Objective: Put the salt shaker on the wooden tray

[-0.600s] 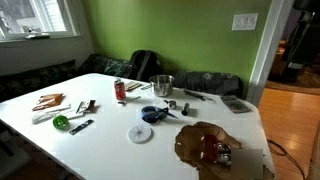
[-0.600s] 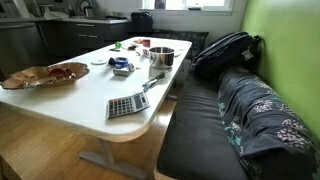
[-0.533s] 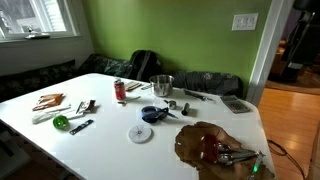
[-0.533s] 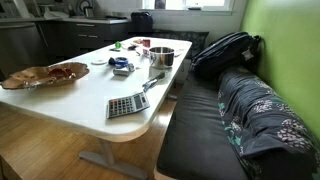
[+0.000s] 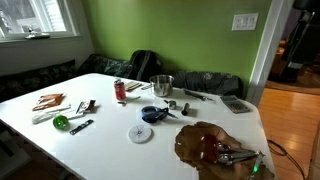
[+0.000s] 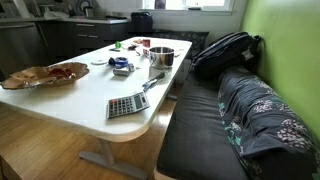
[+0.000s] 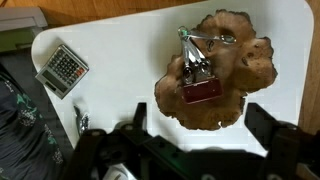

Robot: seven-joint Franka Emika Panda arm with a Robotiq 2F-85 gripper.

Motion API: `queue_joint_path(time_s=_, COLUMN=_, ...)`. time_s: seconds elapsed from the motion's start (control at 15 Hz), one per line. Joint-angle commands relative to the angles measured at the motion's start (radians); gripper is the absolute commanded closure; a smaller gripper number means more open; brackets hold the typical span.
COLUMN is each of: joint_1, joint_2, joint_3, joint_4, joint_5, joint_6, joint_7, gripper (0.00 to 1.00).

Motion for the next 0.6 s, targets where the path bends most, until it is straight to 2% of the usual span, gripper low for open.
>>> queue_joint_path(time_s=0.0, joint_1=0.012, joint_2=0.004, joint_3=-0.011, joint_4=0.001, joint_5=-0.010, joint_6=-0.001, joint_7=0.008, gripper=0.00)
queue_joint_path(time_s=0.13, joint_1=-0.052, joint_2=0.007, joint_3=0.004, joint_4=-0.009, joint_5=-0.022, joint_6=0.112, joint_7=0.104, gripper=0.00)
queue_joint_path(time_s=0.4, joint_1=-0.183, joint_2=0.049, joint_3=-0.068, joint_4=0.016, joint_5=-0.058, joint_6=0.257, joint_7=0.155, gripper=0.00)
queue_joint_path(time_s=0.53, joint_1=-0.254, joint_2=0.116, joint_3=-0.113, joint_4=0.024, joint_5=-0.051, joint_6=0.329, joint_7=0.167, gripper=0.00)
